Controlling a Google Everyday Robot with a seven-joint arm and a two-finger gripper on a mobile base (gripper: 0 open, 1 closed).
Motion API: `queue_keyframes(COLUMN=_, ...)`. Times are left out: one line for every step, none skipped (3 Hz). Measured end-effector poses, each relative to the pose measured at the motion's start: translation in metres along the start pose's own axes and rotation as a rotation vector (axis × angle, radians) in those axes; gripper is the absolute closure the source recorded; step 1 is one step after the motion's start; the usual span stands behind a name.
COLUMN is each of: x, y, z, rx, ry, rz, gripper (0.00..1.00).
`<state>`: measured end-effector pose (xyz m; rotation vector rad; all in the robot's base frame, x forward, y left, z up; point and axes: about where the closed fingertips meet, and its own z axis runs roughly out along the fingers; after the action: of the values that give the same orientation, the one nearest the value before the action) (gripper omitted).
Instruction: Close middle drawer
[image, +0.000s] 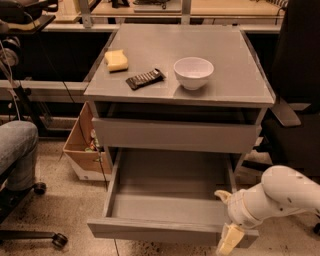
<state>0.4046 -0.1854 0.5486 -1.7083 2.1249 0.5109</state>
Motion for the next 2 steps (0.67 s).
queue_keyframes(x=0.001, y=-0.014, z=0.037, rx=-0.009, ry=-0.073, rz=-0.009, gripper=0.0)
queue_keyframes(x=-0.002, y=-0.031, z=0.076, rx=-0.01, ry=-0.144, rz=-0.042, gripper=0.0)
